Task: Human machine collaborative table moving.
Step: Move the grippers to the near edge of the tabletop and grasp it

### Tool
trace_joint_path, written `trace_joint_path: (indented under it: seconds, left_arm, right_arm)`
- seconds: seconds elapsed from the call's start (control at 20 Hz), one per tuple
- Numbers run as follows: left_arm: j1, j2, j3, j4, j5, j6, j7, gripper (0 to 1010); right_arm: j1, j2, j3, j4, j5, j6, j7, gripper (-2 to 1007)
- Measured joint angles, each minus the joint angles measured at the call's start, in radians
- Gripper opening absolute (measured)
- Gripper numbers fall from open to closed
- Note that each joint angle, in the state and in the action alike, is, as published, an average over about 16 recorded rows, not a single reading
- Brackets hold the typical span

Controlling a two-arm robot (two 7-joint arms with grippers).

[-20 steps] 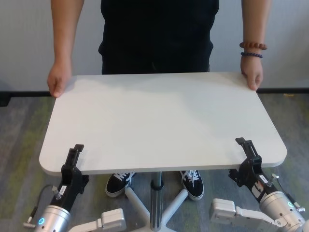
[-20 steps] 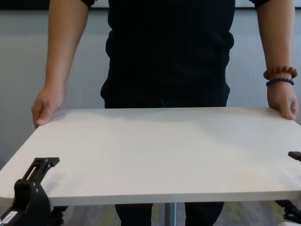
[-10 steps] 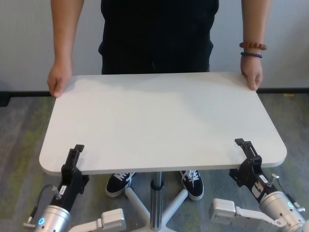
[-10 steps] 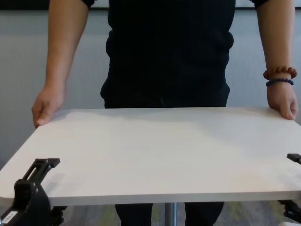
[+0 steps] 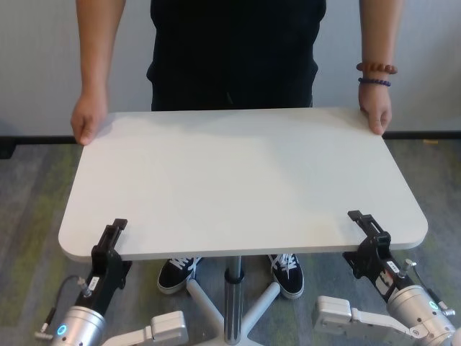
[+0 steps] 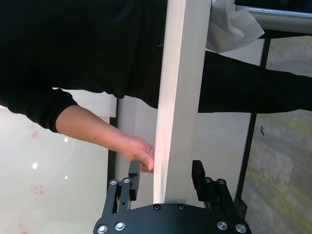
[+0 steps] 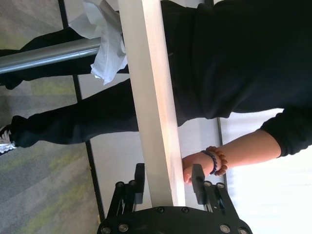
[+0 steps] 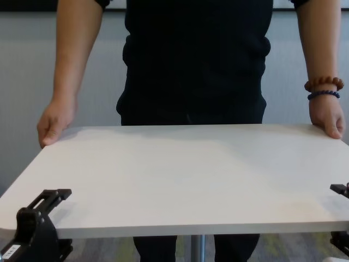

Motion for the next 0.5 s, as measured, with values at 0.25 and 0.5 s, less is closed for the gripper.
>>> trace_joint_path:
  seconds: [0.25, 0.5]
  left_arm:
    - [0.0, 0.0, 0.0, 0.0, 0.0, 0.0, 0.0, 551]
    - [0.0, 0.0, 0.0, 0.0, 0.0, 0.0, 0.0, 408]
  right_arm:
    - [0.0, 0.0, 0.0, 0.0, 0.0, 0.0, 0.0, 465]
    - [0.0, 0.0, 0.0, 0.0, 0.0, 0.0, 0.0, 326]
